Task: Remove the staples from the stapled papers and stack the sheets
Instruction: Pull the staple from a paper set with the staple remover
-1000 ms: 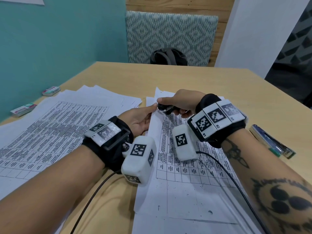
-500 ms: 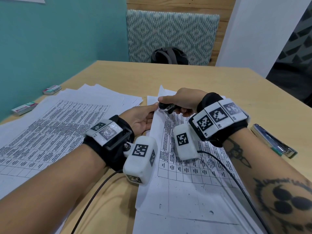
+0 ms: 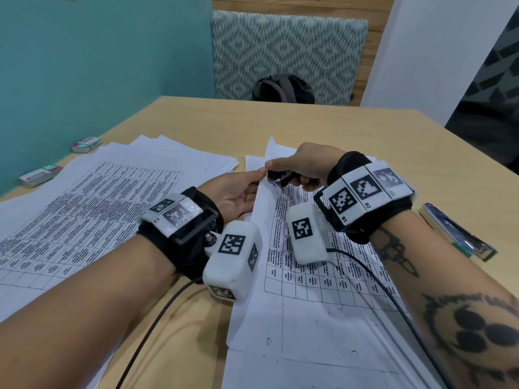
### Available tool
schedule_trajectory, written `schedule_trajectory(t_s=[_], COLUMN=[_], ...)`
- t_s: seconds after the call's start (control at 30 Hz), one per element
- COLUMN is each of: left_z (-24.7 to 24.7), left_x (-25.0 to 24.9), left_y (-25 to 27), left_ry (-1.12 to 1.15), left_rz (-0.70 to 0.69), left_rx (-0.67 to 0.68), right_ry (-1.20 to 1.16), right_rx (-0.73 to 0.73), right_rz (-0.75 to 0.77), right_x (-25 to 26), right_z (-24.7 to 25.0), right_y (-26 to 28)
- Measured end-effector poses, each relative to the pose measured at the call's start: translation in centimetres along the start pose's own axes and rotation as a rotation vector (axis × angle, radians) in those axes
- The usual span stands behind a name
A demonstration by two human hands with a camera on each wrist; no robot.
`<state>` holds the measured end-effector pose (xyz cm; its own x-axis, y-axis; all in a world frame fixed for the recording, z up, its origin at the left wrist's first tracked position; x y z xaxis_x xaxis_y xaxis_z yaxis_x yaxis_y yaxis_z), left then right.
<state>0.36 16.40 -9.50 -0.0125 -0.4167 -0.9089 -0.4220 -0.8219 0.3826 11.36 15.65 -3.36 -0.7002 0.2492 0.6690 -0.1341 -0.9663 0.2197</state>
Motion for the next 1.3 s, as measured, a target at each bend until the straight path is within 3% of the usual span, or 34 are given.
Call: schedule_trajectory(t_s=[0.6, 0.97, 1.3], left_z=[-0.1, -0.1, -0.3], left_x=[-0.2, -0.5, -0.6], left_y=[0.1, 0.5, 0.5], left_ry=[-0.015, -0.029, -0.082], left_rz=[-0.010, -0.034, -0.084], left_rx=[-0.008, 0.054, 0.033], right_ry=[-0.086, -0.186, -0.192], right_rx=[-0.068, 0.014, 0.079], right_rz=[-0.013, -0.081, -0.102], right_x=[0.6, -0.4, -0.7], right_z=[0.2, -0.1, -0.2], right_y=[0.7, 0.2, 0.0])
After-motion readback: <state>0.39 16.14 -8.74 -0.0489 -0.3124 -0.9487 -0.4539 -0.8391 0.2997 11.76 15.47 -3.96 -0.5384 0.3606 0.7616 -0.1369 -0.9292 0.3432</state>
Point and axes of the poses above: each hand's wrist, its own y-axis away from the middle knuckle, its own z-axis out of the back of the hand, x = y × z, the point moved 9 cm from there along -y, towards the middle knuckle, and after that the axes turned 5 degrees about -y, right-handed, at the moved point
